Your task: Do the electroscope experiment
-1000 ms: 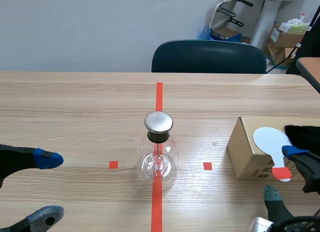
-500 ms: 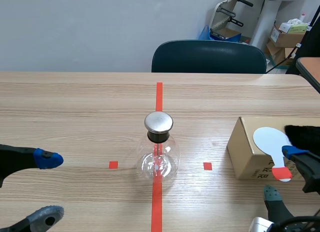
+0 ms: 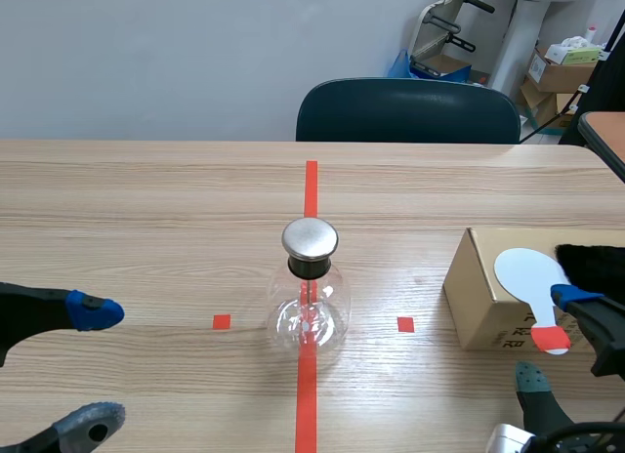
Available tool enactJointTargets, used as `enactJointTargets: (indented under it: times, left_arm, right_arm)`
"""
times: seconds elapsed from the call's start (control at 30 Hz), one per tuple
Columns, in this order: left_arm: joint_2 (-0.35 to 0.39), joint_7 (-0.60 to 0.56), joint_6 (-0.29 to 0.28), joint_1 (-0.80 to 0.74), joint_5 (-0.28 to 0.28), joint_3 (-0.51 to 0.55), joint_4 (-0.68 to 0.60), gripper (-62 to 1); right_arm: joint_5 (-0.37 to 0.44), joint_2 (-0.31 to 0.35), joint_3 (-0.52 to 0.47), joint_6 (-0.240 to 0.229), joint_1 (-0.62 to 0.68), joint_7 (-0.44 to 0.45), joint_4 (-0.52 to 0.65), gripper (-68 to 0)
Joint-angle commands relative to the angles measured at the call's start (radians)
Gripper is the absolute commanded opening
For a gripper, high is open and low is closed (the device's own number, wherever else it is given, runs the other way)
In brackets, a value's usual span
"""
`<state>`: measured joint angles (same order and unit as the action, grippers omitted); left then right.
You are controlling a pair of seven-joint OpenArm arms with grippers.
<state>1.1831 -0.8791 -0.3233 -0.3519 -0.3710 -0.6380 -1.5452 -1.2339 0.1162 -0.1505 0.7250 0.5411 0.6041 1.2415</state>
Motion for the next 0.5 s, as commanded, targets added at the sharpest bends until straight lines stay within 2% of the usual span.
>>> enactJointTargets:
  times: [0.0, 0.1, 0.47]
  left_arm:
    - [-0.002, -0.006, 0.003, 0.001, -0.006, 0.010, -0.013, -17.7]
    - [-0.003, 0.009, 0.024, 0.001, -0.006, 0.010, -0.013, -17.7]
    - [-0.003, 0.016, 0.026, 0.001, -0.007, 0.011, -0.013, -17.7]
  right_arm:
    - [0.007, 0.006, -0.002, 0.058, -0.006, 0.001, 0.011, 0.4]
    - [0.007, 0.006, -0.002, 0.058, -0.006, 0.001, 0.011, 0.4]
    - [0.007, 0.006, -0.002, 0.058, -0.006, 0.000, 0.011, 0.4]
